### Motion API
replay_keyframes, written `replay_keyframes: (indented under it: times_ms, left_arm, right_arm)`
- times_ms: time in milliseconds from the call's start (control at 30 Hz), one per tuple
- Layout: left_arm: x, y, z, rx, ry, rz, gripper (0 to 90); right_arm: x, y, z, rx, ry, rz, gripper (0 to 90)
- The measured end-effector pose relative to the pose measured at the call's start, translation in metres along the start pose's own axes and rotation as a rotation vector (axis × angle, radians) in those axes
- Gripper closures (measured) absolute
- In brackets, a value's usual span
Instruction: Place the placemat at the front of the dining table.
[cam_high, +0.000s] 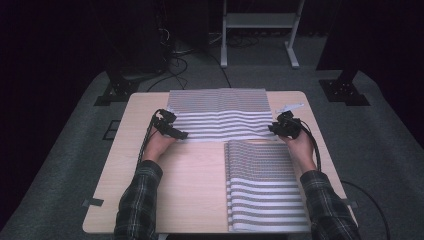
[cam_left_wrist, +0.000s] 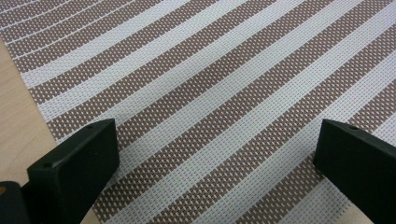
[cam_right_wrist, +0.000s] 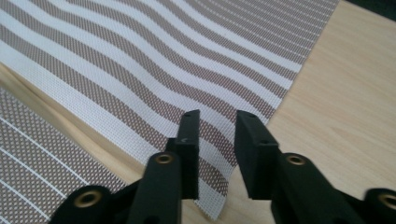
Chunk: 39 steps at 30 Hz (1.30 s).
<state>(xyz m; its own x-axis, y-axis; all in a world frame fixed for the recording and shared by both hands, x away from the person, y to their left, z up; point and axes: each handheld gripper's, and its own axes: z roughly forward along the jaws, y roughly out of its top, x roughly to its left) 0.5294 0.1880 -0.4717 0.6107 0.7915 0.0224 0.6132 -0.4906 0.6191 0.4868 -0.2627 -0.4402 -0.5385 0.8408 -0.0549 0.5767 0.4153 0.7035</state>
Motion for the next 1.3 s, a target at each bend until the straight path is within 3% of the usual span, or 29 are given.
replay_keyframes:
  times_ms: [33, 167, 233, 333, 433, 500, 533, 567, 833, 1033, 1300]
  left_arm:
    - [0.0, 0.0, 0.0, 0.0, 0.002, -0.002, 0.0]
    - [0.0, 0.0, 0.0, 0.002, 0.003, -0.003, 0.0]
    - [0.0, 0.0, -0.001, 0.004, 0.001, -0.003, 0.0]
    - [0.001, 0.0, -0.005, -0.001, -0.002, 0.004, 0.0]
    - [0.002, 0.003, -0.018, -0.046, -0.039, -0.027, 0.0]
    - [0.002, 0.004, -0.022, -0.055, -0.048, -0.028, 0.0]
    - [0.0, 0.004, -0.026, -0.065, -0.055, -0.02, 0.0]
    - [-0.002, 0.004, -0.035, -0.087, -0.061, -0.008, 0.0]
    - [-0.013, -0.003, -0.064, -0.131, -0.119, -0.005, 0.0]
    - [-0.027, -0.014, -0.089, -0.179, -0.124, 0.019, 0.0]
    - [-0.043, -0.032, -0.107, -0.212, -0.111, 0.029, 0.0]
  right_arm:
    - [-0.001, 0.001, -0.003, -0.016, -0.003, 0.01, 62.7]
    - [0.0, 0.002, -0.006, -0.027, -0.01, 0.01, 55.3]
    - [0.0, 0.002, -0.009, -0.028, -0.001, 0.028, 44.6]
    - [0.002, 0.003, -0.011, -0.029, -0.002, 0.039, 35.5]
    - [0.003, 0.004, -0.016, -0.028, 0.033, 0.083, 26.2]
    - [0.003, 0.004, -0.019, -0.026, 0.069, 0.103, 18.5]
    - [0.003, 0.004, -0.019, -0.026, 0.069, 0.103, 18.5]
    - [0.006, 0.004, -0.023, -0.02, 0.059, 0.096, 11.7]
    - [0.008, -0.011, -0.038, -0.032, 0.059, 0.097, 0.1]
    - [0.01, -0.02, -0.05, -0.044, 0.062, 0.094, 0.0]
    - [0.014, -0.031, -0.063, -0.077, 0.061, 0.087, 0.0]
